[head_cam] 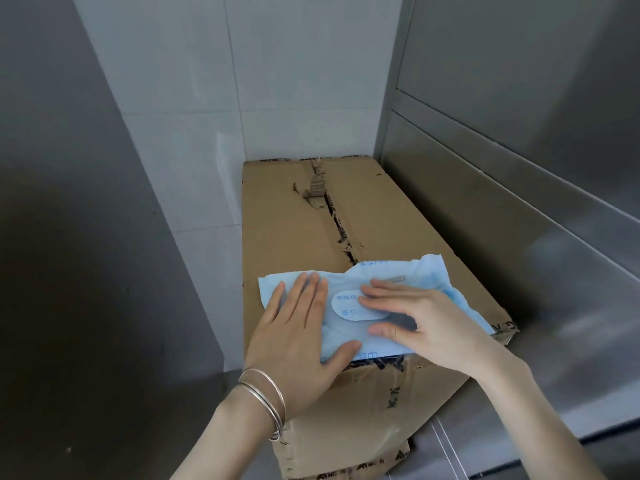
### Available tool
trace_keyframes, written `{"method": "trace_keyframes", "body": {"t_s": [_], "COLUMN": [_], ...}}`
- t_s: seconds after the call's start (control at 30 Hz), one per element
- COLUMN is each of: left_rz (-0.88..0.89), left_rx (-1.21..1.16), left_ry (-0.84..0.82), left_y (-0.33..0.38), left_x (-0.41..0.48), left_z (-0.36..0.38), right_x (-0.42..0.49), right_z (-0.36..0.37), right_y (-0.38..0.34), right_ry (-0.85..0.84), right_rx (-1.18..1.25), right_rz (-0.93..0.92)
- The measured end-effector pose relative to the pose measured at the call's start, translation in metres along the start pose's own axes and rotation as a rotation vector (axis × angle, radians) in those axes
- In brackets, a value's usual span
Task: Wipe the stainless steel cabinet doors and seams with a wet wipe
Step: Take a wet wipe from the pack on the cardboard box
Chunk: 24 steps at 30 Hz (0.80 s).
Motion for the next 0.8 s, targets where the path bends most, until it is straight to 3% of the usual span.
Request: {"method": "trace_keyframes", "body": {"t_s": [0.1, 0.2, 0.37, 0.5, 0.57, 0.67, 0.77, 0.8], "left_rz": [-0.010, -0.008, 0.004, 0.037, 0.079, 0.033, 0.107, 0.146], "left_rx": [-0.043, -0.088, -0.140, -0.189, -0.196, -0.425, -0.376, -0.352], "left_ry": [0.028, 0.057, 0.096, 0.094, 0.097, 0.234, 0.431, 0.417], "left_y": [-0.001, -0.002, -0.002, 0.002, -0.001, -0.003, -0.005, -0.005], "left_x": [-0.001, -0.001, -0.003, -0.001, -0.002, 0.003, 0.013, 0.017], "left_z": [0.000, 0.000, 0.000, -0.010, -0.008, -0.018, -0.024, -0.022], "right_x": [0.003, 0.019, 0.038, 0.028, 0.023, 0.022, 0.026, 0.026], "right_z": [-0.006, -0.014, -0.014, -0.015, -0.017, -0.018, -0.015, -0.015], "right_y": [-0.001, 0.000, 0.006, 0.009, 0.011, 0.013, 0.013, 0.014], "right_ry": [0.068, 0.235, 0.555, 0.821, 0.808, 0.675, 0.541, 0.489], "right_rx": [0.005, -0.078, 0.062, -0.153, -0.182, -0.101, -0.078, -0.059], "right_rz": [0.009, 0.007, 0.047, 0.006, -0.016, -0.033, 0.010, 0.030]}}
Point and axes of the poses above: each hand's wrist, its own x-axis towards the middle knuckle, its own z-axis out of the palm, y = z × x, the point moved 2 cm from there along x, towards the middle knuckle, and after that the axes turned 2 degrees about -z, right-handed, at the moved point
